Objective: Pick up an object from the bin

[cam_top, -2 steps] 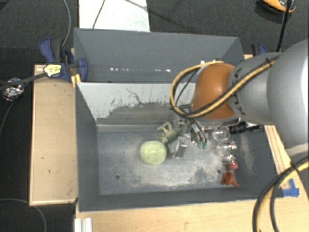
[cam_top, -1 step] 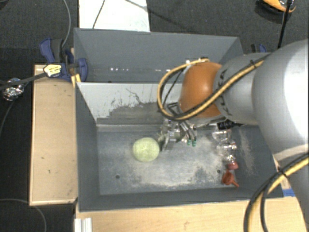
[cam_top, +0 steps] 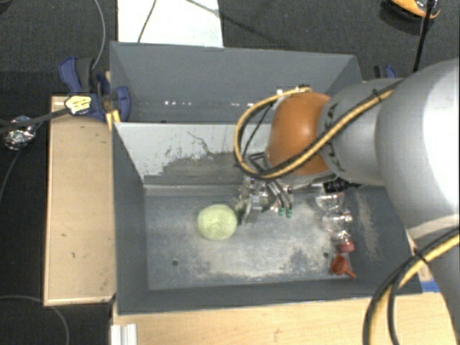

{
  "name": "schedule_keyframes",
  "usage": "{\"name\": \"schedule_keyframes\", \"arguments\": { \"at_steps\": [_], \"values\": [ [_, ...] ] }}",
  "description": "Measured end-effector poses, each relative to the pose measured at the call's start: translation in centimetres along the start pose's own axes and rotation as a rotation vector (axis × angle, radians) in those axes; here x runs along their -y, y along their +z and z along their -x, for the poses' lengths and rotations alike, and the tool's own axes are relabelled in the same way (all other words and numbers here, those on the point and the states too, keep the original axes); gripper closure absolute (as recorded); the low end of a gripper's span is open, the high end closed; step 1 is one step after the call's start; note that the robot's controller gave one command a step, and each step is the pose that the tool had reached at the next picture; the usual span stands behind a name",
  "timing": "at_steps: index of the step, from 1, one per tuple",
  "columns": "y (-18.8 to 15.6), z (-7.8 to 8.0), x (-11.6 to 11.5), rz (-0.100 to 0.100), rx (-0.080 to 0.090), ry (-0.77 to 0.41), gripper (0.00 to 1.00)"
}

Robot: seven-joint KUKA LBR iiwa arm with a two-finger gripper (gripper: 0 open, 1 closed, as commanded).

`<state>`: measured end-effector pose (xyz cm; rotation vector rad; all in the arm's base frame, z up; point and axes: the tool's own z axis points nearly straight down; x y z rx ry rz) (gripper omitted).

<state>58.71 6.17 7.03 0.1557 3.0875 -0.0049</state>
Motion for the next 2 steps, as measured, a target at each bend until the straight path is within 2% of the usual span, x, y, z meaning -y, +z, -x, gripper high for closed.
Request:
{"name": "schedule_keyframes", "arguments": {
  "at_steps": [1, 2],
  "values": [
    [-7.56, -0.97, 0.50, 0.000, 0.002, -0.021, 1.00],
    [-7.56, -0.97, 0.50, 0.000, 0.002, -0.022, 1.00]
  ]
}}
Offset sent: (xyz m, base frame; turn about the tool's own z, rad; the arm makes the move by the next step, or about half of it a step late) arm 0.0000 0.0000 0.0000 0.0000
